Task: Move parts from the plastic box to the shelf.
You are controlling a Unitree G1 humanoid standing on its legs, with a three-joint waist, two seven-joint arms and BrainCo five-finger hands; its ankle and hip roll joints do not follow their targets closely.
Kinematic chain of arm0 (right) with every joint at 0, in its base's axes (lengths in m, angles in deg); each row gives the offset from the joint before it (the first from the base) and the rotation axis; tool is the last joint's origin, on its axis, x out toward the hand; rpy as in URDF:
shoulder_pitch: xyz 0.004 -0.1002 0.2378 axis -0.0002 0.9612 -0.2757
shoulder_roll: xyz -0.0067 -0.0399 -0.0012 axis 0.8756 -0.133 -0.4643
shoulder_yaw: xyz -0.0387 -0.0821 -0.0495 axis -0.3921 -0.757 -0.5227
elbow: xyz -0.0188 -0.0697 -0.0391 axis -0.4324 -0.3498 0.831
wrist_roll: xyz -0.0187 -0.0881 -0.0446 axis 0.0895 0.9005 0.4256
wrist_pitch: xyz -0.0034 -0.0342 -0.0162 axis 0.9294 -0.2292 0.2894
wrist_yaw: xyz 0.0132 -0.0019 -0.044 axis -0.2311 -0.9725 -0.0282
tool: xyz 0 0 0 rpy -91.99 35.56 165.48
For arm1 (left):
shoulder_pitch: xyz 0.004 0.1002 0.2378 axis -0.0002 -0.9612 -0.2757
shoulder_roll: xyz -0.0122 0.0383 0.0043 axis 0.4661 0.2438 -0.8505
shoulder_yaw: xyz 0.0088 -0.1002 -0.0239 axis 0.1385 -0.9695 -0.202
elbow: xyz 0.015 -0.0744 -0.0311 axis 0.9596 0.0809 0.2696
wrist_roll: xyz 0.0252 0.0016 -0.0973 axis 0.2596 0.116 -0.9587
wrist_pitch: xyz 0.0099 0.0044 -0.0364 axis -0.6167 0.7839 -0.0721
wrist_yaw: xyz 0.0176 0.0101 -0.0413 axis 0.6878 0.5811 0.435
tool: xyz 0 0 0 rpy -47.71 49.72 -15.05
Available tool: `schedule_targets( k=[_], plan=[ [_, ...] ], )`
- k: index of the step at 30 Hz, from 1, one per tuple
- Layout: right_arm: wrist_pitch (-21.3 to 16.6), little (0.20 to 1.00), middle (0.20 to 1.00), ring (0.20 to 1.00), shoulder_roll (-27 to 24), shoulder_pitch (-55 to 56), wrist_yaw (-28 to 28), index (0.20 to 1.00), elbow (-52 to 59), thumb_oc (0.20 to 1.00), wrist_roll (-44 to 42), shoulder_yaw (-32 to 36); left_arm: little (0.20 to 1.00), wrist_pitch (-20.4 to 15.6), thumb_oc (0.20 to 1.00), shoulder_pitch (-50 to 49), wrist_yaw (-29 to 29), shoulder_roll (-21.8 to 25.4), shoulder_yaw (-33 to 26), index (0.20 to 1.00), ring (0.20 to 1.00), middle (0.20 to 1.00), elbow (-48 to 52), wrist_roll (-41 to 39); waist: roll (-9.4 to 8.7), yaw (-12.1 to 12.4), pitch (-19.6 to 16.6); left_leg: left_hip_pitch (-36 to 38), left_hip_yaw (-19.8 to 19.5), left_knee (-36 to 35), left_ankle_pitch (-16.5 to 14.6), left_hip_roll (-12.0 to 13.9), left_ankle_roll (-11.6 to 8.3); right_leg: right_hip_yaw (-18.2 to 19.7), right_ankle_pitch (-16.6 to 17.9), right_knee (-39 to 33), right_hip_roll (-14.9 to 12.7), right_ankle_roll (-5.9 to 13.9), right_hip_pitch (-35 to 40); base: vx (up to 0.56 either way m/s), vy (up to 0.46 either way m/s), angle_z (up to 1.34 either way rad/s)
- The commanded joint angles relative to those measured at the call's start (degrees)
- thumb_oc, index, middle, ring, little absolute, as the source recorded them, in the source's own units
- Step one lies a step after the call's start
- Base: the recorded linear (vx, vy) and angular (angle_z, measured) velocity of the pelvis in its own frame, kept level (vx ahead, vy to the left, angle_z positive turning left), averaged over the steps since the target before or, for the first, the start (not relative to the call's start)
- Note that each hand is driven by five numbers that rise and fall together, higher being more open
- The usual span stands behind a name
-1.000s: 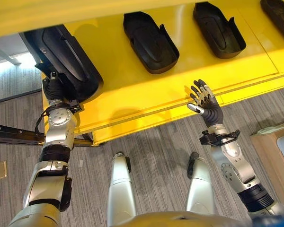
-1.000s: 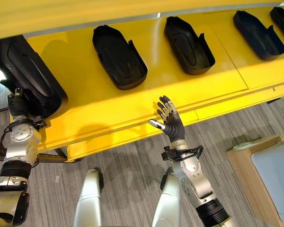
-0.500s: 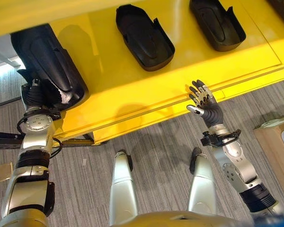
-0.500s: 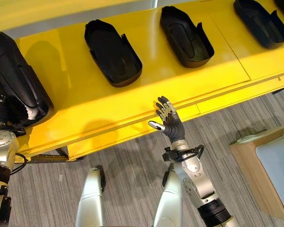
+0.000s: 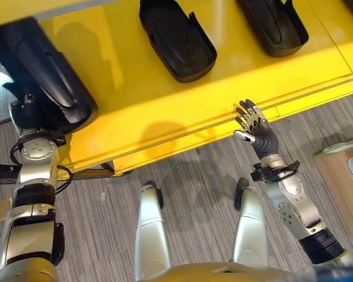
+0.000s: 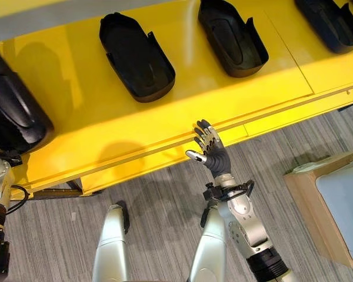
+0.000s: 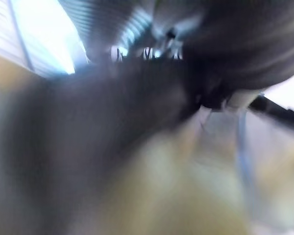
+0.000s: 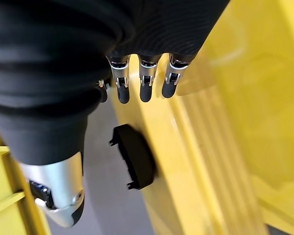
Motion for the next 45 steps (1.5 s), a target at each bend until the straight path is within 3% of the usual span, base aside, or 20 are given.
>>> schedule_targets(
  k=[1,18,25,31,38,43,44,45],
  plan=[
    [-4.52,1.0,1.0,1.0,-1.03,-1.81,-0.16,1.0,6.18,1.0,-1.04,3.08,0.2,4.76,0.2,-7.93,-1.69,-4.68,5.38,0.2,0.2,0.2,-13.34,-0.95,-3.35,1.33,3.53,2.55,0.32,-4.28,2.92,-0.26,1.19,2.02,-2.18,5.79,-0.79,-1.5,-1.83,0.01,-0.017,-0.05],
    [-5.76,1.0,1.0,1.0,-1.54,-0.94,-1.31,1.0,6.0,1.0,-1.11,2.7,0.2,3.77,0.2,-7.85,0.07,-6.89,8.02,0.2,0.2,0.2,-11.24,0.87,-3.49,1.24,4.03,2.62,0.58,-4.2,3.06,0.2,1.07,2.34,-2.26,6.29,-0.86,-1.6,-2.01,0.0,-0.001,0.0],
    [-6.11,1.0,1.0,1.0,-1.8,-1.02,-1.37,1.0,5.94,1.0,-1.3,2.56,0.2,4.13,0.2,-7.88,1.76,-5.04,9.52,0.2,0.2,0.2,-8.51,5.11,-3.28,1.27,4.01,2.72,0.61,-4.38,3.18,0.21,1.05,2.44,-2.17,6.4,-0.83,-1.61,-2.02,0.0,0.0,0.0],
    [-6.66,1.0,1.0,1.0,-1.75,-1.45,-1.68,1.0,5.76,1.0,-1.47,2.11,0.2,3.23,0.2,-4.36,4.52,-1.48,12.13,0.2,0.2,0.2,-0.32,9.0,-3.21,1.17,4.19,3.33,0.91,-4.71,3.15,0.27,0.91,2.32,-2.23,6.3,-0.68,-1.49,-1.57,0.0,0.0,0.0],
    [-6.96,1.0,1.0,1.0,-1.22,-0.96,-1.79,1.0,5.55,1.0,-1.56,2.7,0.2,1.48,0.2,-1.96,8.13,0.5,10.97,0.2,0.2,0.2,11.18,10.03,-3.1,1.03,3.93,3.05,0.85,-4.78,3.12,0.36,0.81,2.18,-2.49,6.29,-0.55,-1.47,-1.83,0.0,0.0,0.0],
    [-7.02,1.0,1.0,1.0,-1.38,-0.72,-1.76,1.0,5.51,1.0,-1.53,3.09,0.2,1.33,0.2,-1.98,8.93,0.87,10.32,0.2,0.2,0.2,13.47,10.62,-3.13,1.0,3.78,2.77,0.73,-4.49,2.98,0.36,0.83,2.23,-2.58,6.38,-0.46,-1.51,-1.98,0.0,0.0,0.0],
    [-6.33,1.0,1.0,1.0,-2.09,-0.8,-0.97,1.0,4.97,1.0,-3.53,3.08,0.2,5.36,0.2,17.84,9.87,4.88,18.87,0.2,0.2,0.2,14.76,12.8,-3.26,-0.34,3.15,2.58,0.64,-4.32,2.85,0.53,0.64,2.31,-2.72,6.56,-0.41,-1.24,-2.23,0.0,0.0,0.0],
    [-5.8,1.0,1.0,1.0,-1.65,0.55,-0.61,1.0,5.49,1.0,-2.76,4.13,0.2,5.48,0.2,14.7,10.49,5.1,15.95,0.2,0.2,0.2,17.85,14.5,-3.27,0.12,3.22,2.48,0.57,-4.24,2.63,0.43,0.76,2.35,-2.76,6.57,-0.39,-1.21,-2.22,0.03,-0.011,0.2]
  ],
)
